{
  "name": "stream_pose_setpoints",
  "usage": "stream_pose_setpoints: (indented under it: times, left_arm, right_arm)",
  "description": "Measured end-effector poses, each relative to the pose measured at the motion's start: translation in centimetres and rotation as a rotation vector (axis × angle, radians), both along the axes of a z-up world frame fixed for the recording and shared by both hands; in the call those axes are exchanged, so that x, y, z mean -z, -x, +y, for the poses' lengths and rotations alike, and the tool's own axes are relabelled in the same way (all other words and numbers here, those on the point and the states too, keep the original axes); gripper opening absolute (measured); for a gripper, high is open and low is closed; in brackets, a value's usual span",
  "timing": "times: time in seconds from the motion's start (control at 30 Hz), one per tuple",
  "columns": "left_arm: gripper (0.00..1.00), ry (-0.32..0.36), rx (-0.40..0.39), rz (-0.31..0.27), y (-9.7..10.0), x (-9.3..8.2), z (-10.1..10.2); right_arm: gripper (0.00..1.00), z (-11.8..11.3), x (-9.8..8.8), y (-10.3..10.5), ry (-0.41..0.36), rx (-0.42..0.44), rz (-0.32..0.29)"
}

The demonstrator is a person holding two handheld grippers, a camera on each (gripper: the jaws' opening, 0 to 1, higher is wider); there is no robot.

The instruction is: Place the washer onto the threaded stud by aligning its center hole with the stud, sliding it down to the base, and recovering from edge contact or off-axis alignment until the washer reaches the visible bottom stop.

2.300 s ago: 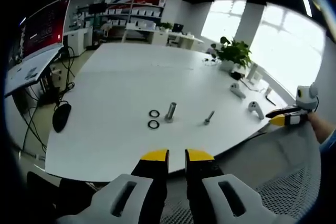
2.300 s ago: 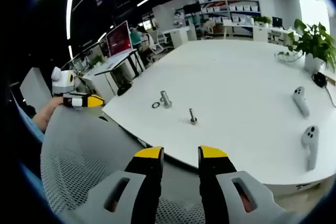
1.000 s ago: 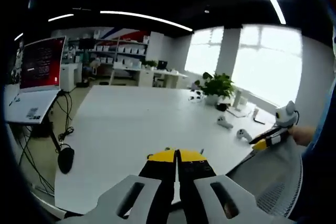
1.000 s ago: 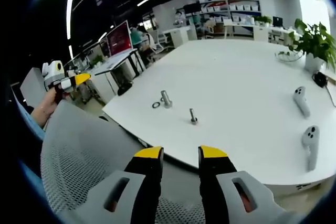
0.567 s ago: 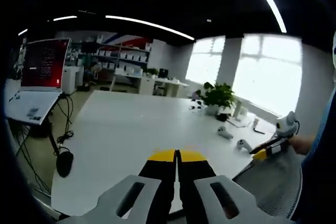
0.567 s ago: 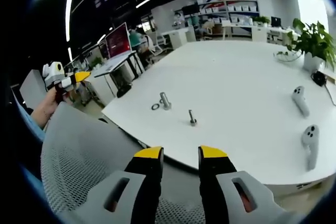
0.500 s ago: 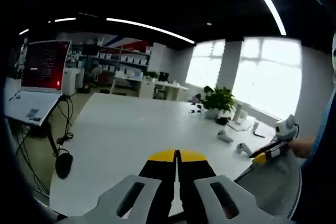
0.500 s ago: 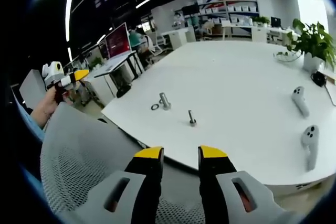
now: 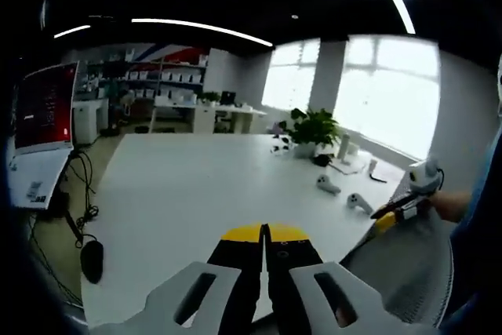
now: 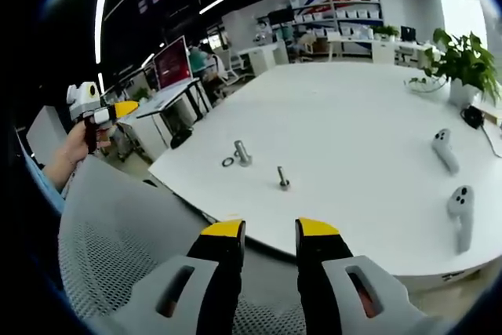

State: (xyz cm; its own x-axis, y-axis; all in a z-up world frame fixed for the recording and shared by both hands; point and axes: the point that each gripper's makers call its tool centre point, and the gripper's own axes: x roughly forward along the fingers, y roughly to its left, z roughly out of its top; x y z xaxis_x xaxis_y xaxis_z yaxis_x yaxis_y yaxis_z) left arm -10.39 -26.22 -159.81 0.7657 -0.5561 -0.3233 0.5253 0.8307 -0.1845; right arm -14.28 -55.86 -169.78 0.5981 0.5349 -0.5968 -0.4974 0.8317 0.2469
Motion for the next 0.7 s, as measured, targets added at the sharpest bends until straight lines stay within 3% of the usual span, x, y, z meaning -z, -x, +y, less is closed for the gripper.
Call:
stream_pose_setpoints:
  times: [0.17,0.4,0.47,0.53,0.7]
  left_arm:
    - [0.00,-0.002,0.036,0.033,-1.1,0.1,0.3]
    - [0.00,-0.103,0.123,0.073,-2.4,1.9,-0.1]
    - [0.00,-0.191,0.181,0.105,-2.6,3.5,-0.2]
    - [0.00,-0.232,0.210,0.113,-3.0,4.3,-0.3]
    - [0.00,-0.323,0.304,0.199,-3.7,7.3,-0.5]
  right_arm:
    - [0.28,0.0,0.0,0.0,0.004,0.000,0.004]
    - [0.28,0.0,0.0,0.0,0.006,0.007,0.007]
    - [0.28,0.0,0.0,0.0,0.004,0.010,0.007]
    - [0.28,0.0,0.0,0.0,0.004,0.009,0.009]
    - [0.28,0.0,0.0,0.0,0.004,0.006,0.008]
